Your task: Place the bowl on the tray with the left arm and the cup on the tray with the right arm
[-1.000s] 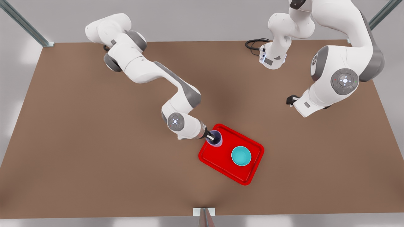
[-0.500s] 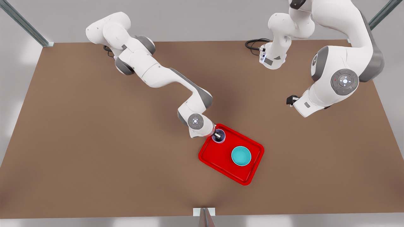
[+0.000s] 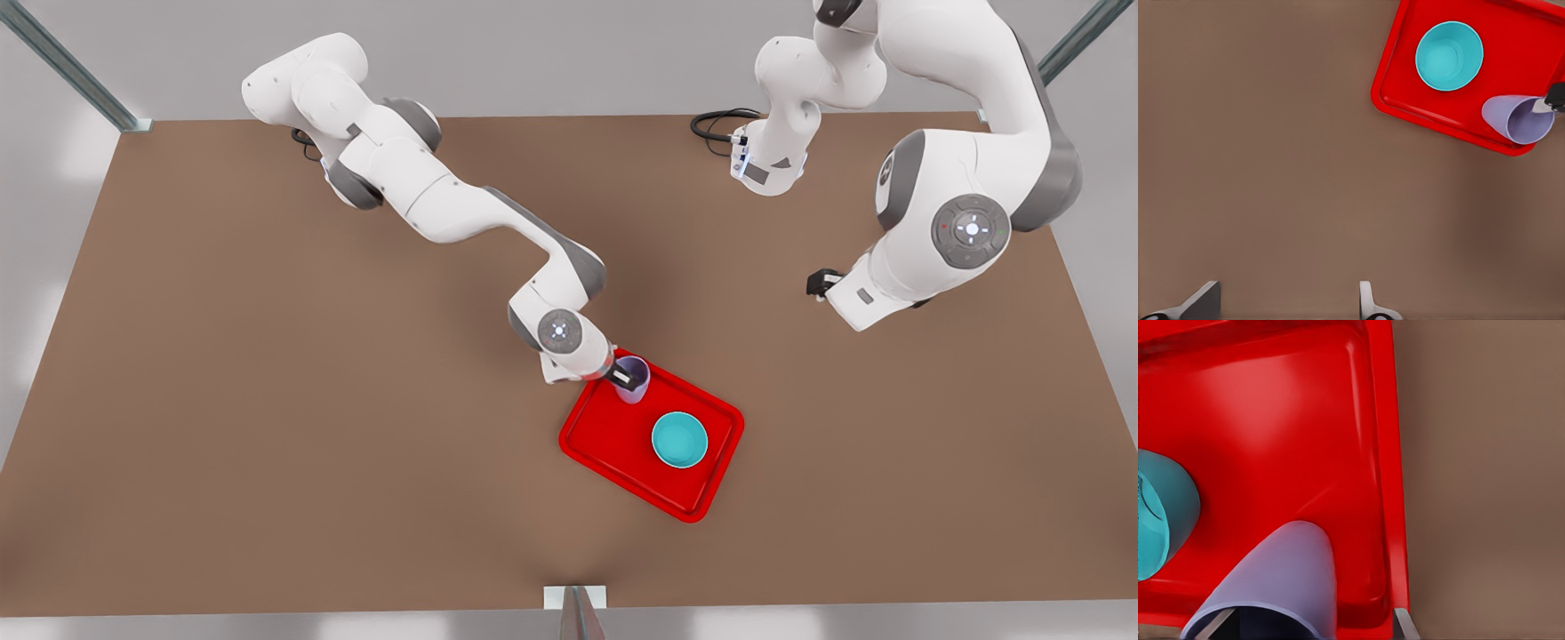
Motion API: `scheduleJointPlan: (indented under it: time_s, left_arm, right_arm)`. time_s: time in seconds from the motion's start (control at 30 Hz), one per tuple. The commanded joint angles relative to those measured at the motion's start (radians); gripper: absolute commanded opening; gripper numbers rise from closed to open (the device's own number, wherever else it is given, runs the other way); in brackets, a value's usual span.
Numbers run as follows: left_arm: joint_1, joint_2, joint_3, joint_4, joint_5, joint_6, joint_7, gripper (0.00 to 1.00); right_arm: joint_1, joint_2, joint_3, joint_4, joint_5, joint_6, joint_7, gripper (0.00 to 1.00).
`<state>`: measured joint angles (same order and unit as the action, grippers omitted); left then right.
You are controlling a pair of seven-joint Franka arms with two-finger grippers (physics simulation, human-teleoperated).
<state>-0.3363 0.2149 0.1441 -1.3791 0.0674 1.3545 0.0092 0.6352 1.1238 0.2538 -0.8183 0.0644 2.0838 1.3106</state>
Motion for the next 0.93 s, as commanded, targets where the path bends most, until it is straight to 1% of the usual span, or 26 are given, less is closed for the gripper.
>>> scheduleJointPlan:
  time_s: [0.0,0.07,0.1,0.13,0.17,0.2,0.23,0.27,0.3,0.33,0.37,0.4,0.43,0.47,0.5,0.53,0.63,0.67,0.73,0.9]
  left_arm:
    - [0.000,0.000,0.000,-0.001,0.000,0.000,0.000,1.00]
    - [0.002,0.000,0.000,-0.001,0.000,-0.002,0.000,1.00]
    - [0.000,0.000,0.000,0.000,0.000,0.000,-0.002,1.00]
    - [0.000,0.009,0.000,0.003,-0.006,0.002,-0.014,1.00]
    - [0.000,0.011,0.000,0.005,-0.006,0.000,-0.014,1.00]
    - [0.000,0.011,-0.001,0.009,-0.012,-0.002,-0.015,1.00]
    - [0.000,0.011,-0.003,0.009,-0.021,-0.002,-0.015,1.00]
    - [0.000,0.011,-0.001,0.009,-0.038,-0.005,-0.014,1.00]
    - [0.002,0.011,-0.003,0.011,-0.037,-0.009,-0.015,1.00]
    - [0.000,0.011,-0.003,0.009,-0.037,-0.009,-0.014,1.00]
    - [0.000,0.012,-0.003,0.009,-0.037,-0.009,-0.015,1.00]
    - [0.000,0.012,-0.003,0.009,-0.038,-0.009,-0.015,1.00]
    - [0.000,0.014,-0.003,0.009,-0.037,-0.009,-0.015,1.00]
    - [0.000,0.014,-0.003,0.009,-0.037,-0.009,-0.015,1.00]
    - [0.000,0.012,-0.003,0.009,-0.037,-0.009,-0.015,1.00]
    - [0.000,0.014,-0.003,0.009,-0.037,-0.009,-0.015,1.00]
    - [0.000,0.014,-0.003,0.009,-0.035,-0.009,-0.015,1.00]
    - [0.000,0.015,-0.003,0.009,-0.035,-0.009,-0.015,1.00]
    - [0.000,0.018,-0.003,0.009,-0.035,-0.009,-0.015,1.00]
    - [0.000,0.020,-0.003,0.009,-0.034,-0.009,-0.015,1.00]
  right_arm:
    - [0.000,-0.002,-0.001,0.001,0.000,0.001,-0.001,1.00]
    - [-0.006,-0.041,-0.005,0.001,-0.002,0.013,-0.001,1.00]
    - [-0.011,-0.096,-0.036,-0.001,-0.003,0.013,-0.002,1.00]
    - [0.000,-0.136,-0.111,-0.007,-0.008,-0.001,0.001,1.00]
    - [0.024,-0.188,-0.163,-0.050,-0.155,-0.057,-0.007,1.00]
    - [-0.005,-0.249,-0.166,-0.067,-0.167,-0.160,-0.004,1.00]
    - [-0.083,-0.347,-0.163,-0.076,-0.166,-0.336,-0.017,1.00]
    - [-0.160,-0.470,-0.157,-0.152,-0.161,-0.439,-0.103,1.00]
    - [-0.256,-0.660,-0.157,-0.376,-0.149,-0.441,-0.327,1.00]
    - [-0.417,-0.850,-0.156,-0.576,-0.071,-0.441,-0.622,1.00]
    - [-0.564,-1.001,-0.156,-0.711,-0.035,-0.456,-0.870,1.00]
    - [-0.690,-1.122,-0.156,-0.841,-0.029,-0.469,-1.040,1.00]
    - [-0.753,-1.159,-0.156,-0.875,-0.003,-0.491,-1.125,1.00]
    - [-0.762,-1.156,-0.157,-0.872,-0.005,-0.501,-1.131,1.00]
    - [-0.766,-1.095,-0.148,-0.829,-0.009,-0.518,-1.134,1.00]
    - [-0.761,-1.027,-0.148,-0.739,-0.009,-0.561,-1.134,1.00]
    - [-0.756,-1.050,-0.139,-0.772,-0.009,-0.545,-1.214,1.00]
    - [-0.756,-1.043,-0.133,-0.765,-0.008,-0.538,-1.214,1.00]
    - [-0.753,-0.980,-0.131,-0.703,-0.009,-0.533,-1.214,1.00]
    - [-0.750,-0.981,-0.131,-0.702,-0.009,-0.533,-1.214,1.00]
